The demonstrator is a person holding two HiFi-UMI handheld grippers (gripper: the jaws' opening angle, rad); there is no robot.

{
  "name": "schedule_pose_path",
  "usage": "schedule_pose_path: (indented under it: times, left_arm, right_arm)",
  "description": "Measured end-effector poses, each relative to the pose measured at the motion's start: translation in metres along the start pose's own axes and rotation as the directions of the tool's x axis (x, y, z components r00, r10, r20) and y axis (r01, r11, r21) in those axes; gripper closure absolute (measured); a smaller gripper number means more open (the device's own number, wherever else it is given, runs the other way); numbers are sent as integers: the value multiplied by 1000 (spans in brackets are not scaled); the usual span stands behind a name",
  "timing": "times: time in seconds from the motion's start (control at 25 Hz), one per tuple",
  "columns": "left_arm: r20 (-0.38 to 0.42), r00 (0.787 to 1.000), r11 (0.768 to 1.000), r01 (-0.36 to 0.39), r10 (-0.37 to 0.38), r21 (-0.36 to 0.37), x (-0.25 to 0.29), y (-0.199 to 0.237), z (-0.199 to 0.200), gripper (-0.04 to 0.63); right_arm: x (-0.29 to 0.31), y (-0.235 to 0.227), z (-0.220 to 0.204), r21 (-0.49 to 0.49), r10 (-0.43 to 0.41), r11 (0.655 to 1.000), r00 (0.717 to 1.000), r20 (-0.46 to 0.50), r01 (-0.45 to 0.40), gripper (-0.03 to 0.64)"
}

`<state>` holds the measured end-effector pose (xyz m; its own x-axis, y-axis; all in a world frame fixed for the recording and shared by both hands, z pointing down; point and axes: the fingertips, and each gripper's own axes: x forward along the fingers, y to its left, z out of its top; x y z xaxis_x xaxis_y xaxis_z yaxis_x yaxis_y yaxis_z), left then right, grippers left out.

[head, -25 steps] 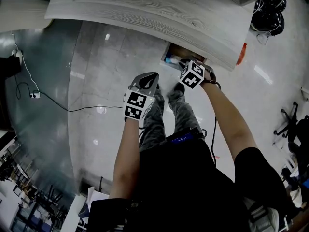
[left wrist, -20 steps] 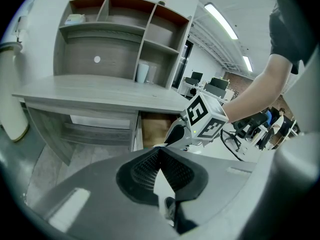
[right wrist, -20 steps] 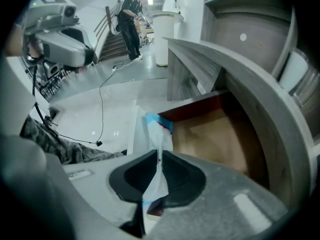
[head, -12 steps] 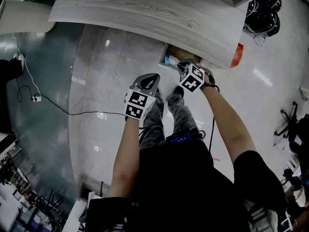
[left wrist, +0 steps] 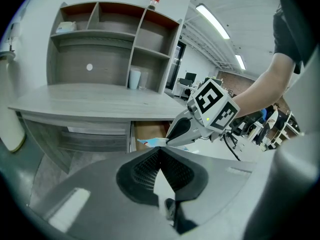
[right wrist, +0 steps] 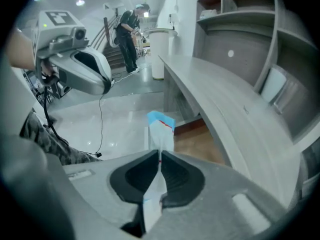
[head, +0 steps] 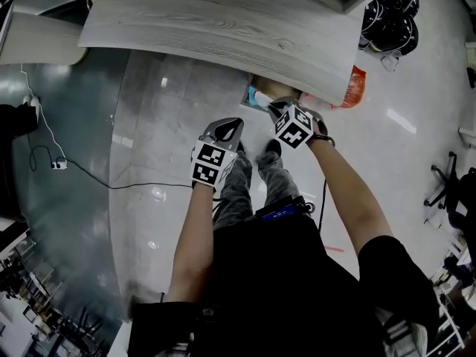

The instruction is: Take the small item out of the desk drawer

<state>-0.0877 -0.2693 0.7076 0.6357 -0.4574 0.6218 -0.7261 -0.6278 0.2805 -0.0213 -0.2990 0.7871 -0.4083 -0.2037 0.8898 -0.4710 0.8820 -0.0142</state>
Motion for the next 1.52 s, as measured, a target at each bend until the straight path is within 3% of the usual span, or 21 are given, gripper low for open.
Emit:
schedule_pose_path:
  times: [0.8, 1.52]
  left_arm:
    - [12, 997, 991, 68, -70, 118, -19, -29, 50, 594]
    - [73, 990, 974, 101, -118, 204, -26, -57, 101, 593]
  right_arm:
    - [-114, 0, 30, 74, -120, 991, 985, 123, 111, 595]
    - [-189, -16, 28, 198, -258, 956, 941, 221, 215, 595]
